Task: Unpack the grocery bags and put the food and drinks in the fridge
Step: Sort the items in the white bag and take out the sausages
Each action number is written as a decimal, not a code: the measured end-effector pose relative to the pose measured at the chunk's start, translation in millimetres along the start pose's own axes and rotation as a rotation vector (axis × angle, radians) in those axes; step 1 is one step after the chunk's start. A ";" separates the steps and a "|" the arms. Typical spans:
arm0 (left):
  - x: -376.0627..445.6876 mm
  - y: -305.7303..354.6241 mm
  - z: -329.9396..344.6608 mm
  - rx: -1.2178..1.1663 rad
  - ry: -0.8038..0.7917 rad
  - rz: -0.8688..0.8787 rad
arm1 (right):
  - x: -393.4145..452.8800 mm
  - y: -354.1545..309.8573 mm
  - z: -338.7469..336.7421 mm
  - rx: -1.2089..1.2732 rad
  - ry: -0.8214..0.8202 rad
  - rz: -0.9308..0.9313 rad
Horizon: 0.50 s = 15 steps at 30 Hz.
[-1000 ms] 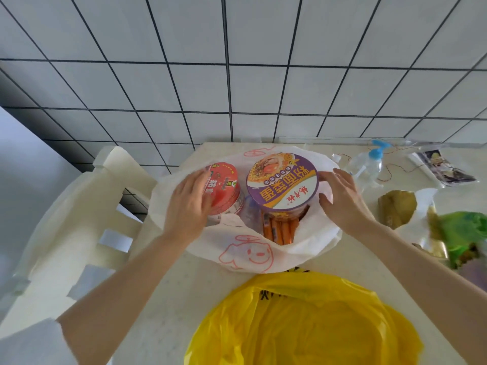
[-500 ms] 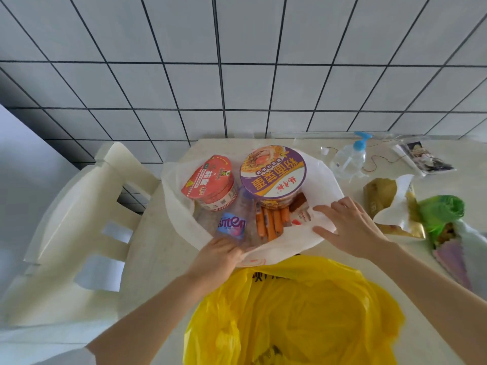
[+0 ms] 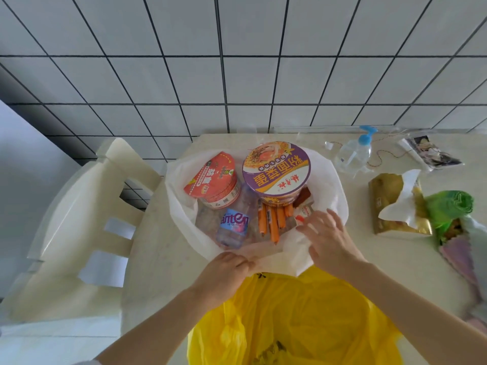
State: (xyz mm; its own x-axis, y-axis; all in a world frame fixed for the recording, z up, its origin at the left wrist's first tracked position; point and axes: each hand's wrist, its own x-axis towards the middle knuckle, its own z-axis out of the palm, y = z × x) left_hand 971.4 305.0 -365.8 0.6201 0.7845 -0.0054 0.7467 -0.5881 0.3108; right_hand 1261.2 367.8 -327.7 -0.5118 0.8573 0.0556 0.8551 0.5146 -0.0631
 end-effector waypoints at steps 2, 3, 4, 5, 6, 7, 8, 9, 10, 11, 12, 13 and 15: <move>2.6 -0.8 -2.1 0.023 -0.077 0.026 | -5.6 -5.9 6.2 -0.004 -0.109 -0.112; 2.7 -1.6 -1.7 0.044 -0.091 0.043 | -9.8 -3.8 10.5 -0.004 -0.136 -0.129; 1.6 -3.7 -0.2 0.071 -0.099 0.047 | -15.6 0.9 13.8 -0.008 -0.145 -0.123; -1.0 -6.5 1.3 0.094 -0.098 0.048 | -21.1 6.2 14.3 -0.005 -0.166 -0.097; -4.2 -10.1 1.5 0.104 -0.122 0.049 | -25.7 12.3 14.5 0.012 -0.194 -0.058; -7.2 -15.2 2.3 0.117 -0.102 0.041 | -29.4 18.6 13.4 0.039 -0.219 -0.010; -10.0 -20.2 0.6 0.125 -0.091 0.008 | -31.6 23.5 10.3 0.078 -0.237 0.048; -13.2 -25.3 -3.7 0.125 -0.059 -0.053 | -31.9 26.5 5.8 0.127 -0.260 0.115; -16.7 -30.8 -7.4 0.101 -0.007 -0.120 | -29.2 27.7 1.0 0.189 -0.265 0.183; -19.7 -36.9 -9.2 0.119 0.073 -0.155 | -24.0 27.4 -3.5 0.259 -0.243 0.255; -23.4 -42.0 -16.1 0.154 0.166 -0.183 | -17.5 27.0 -6.5 0.330 -0.199 0.334; -27.0 -48.4 -22.8 0.172 0.255 -0.226 | -10.3 27.0 -8.9 0.393 -0.135 0.408; -33.0 -62.5 -33.4 0.187 0.337 -0.362 | 6.6 31.2 -10.6 0.446 -0.013 0.495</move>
State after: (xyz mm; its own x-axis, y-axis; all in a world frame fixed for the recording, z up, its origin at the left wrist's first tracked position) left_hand 896.2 322.5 -353.3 0.2262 0.9454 0.2347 0.9479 -0.2691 0.1706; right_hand 1285.4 389.4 -318.7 -0.0705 0.9927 -0.0977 0.8747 0.0144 -0.4844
